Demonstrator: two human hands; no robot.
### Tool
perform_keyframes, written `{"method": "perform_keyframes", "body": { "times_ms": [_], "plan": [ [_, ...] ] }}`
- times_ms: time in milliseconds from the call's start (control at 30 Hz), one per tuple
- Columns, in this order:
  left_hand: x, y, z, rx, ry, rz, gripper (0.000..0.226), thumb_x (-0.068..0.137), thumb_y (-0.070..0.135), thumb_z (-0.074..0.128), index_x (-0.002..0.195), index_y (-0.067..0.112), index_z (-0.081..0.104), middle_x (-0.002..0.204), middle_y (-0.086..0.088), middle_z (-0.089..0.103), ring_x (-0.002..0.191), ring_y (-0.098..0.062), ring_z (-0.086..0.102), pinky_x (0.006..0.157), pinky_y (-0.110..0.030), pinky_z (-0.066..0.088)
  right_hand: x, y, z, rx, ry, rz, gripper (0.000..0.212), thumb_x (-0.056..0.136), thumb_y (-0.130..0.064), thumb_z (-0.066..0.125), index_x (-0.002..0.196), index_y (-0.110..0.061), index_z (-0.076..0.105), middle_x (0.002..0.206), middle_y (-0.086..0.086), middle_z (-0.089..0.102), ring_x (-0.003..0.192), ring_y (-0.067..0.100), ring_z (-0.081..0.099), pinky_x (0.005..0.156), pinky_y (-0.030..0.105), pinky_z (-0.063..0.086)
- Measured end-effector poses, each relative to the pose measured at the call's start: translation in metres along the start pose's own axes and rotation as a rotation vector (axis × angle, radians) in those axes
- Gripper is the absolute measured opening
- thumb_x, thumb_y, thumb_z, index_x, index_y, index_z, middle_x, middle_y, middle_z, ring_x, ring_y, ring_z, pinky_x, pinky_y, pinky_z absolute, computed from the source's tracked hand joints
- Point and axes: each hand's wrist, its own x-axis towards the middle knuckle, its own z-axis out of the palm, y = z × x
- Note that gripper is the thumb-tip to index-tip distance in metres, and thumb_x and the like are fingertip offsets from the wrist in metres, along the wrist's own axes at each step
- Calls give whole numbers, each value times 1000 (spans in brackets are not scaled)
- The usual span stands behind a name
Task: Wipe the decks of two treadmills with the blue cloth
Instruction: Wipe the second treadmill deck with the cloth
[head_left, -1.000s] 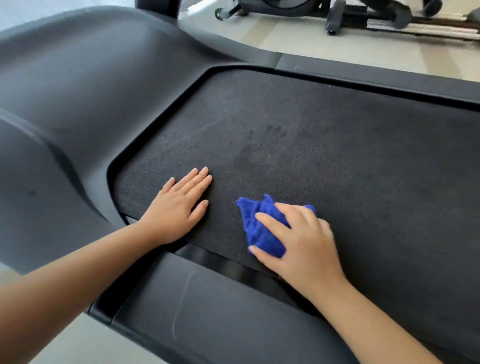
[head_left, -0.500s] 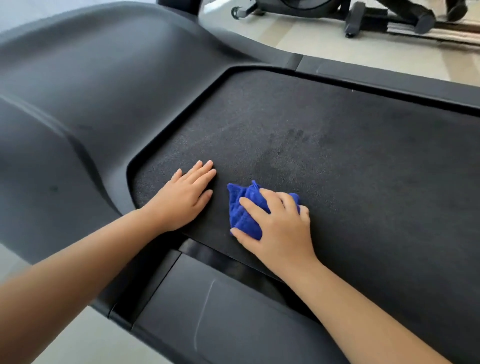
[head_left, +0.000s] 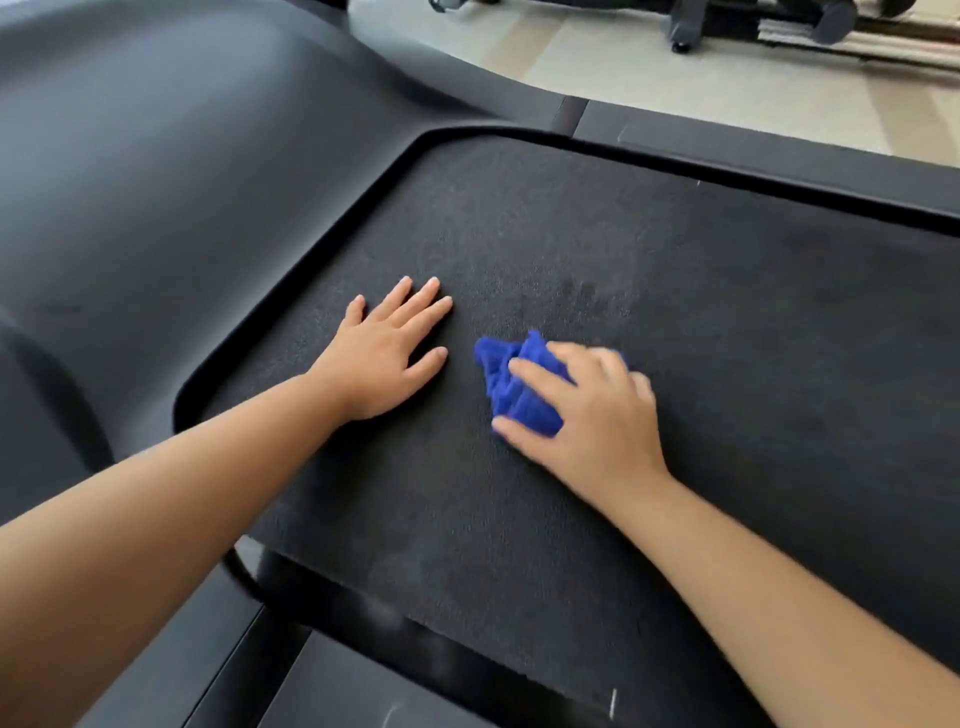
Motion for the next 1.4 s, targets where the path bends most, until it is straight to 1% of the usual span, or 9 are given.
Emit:
{"method": "perform_keyframes", "body": {
  "times_ms": [200,400,533,700,833,967,1167,1300,1400],
  "plan": [
    [-3,1,2,-32,28,-16,73,78,60,6,147,34,11,150,19,-5,142,-9,-5,114,-45,0,57,16,22,-35,-33,135,55,71,-61,50,107,-24,70,107,8,63,94,35,58,74,48,43],
    [-3,4,-1,-32,12,-8,71,81,57,11,147,32,14,149,19,-4,142,-11,-3,113,-48,2,-50,-40,-19,126,-123,-147,52,70,-61,55,111,-31,65,118,4,62,108,28,56,84,49,45],
    [-2,5,-1,-44,15,-2,68,83,55,15,147,29,17,151,17,0,142,-12,-2,112,-48,4,-20,-15,-8,148,-98,-227,51,69,-64,54,107,-32,67,116,3,63,103,27,59,82,46,46],
    [-3,0,-2,-29,19,-15,64,86,53,17,147,32,14,153,16,0,141,-8,-6,113,-44,1,99,55,31,-34,-38,52,54,70,-64,52,106,-29,69,108,4,63,94,31,58,74,41,42],
    [-6,2,-2,-55,16,-4,62,88,52,21,146,33,16,153,17,3,142,-7,-5,112,-42,0,143,85,42,-55,-248,250,59,81,-64,53,129,-31,54,132,2,48,118,29,40,93,46,33],
    [-4,3,-1,-38,15,-2,61,88,52,22,146,33,16,154,17,4,142,-7,-3,112,-42,2,70,50,23,-11,-71,139,55,73,-61,47,110,-26,67,113,7,61,101,32,55,81,48,42],
    [-3,3,-1,-10,18,1,61,89,51,23,146,31,19,154,14,7,142,-9,-1,112,-46,7,58,54,17,27,-57,-37,53,71,-65,47,104,-29,69,109,1,65,96,27,60,76,46,46],
    [-4,1,0,-1,18,6,60,90,52,23,147,31,18,155,13,9,142,-10,1,111,-47,9,112,96,35,-32,-38,106,58,71,-66,45,105,-27,70,107,4,65,92,30,59,74,46,44],
    [-3,0,-2,-5,14,9,60,92,56,15,147,32,17,155,13,10,143,-12,4,112,-44,8,161,130,48,-47,-139,239,59,77,-68,52,124,-32,59,128,1,53,114,29,45,91,47,35]
  ]
}}
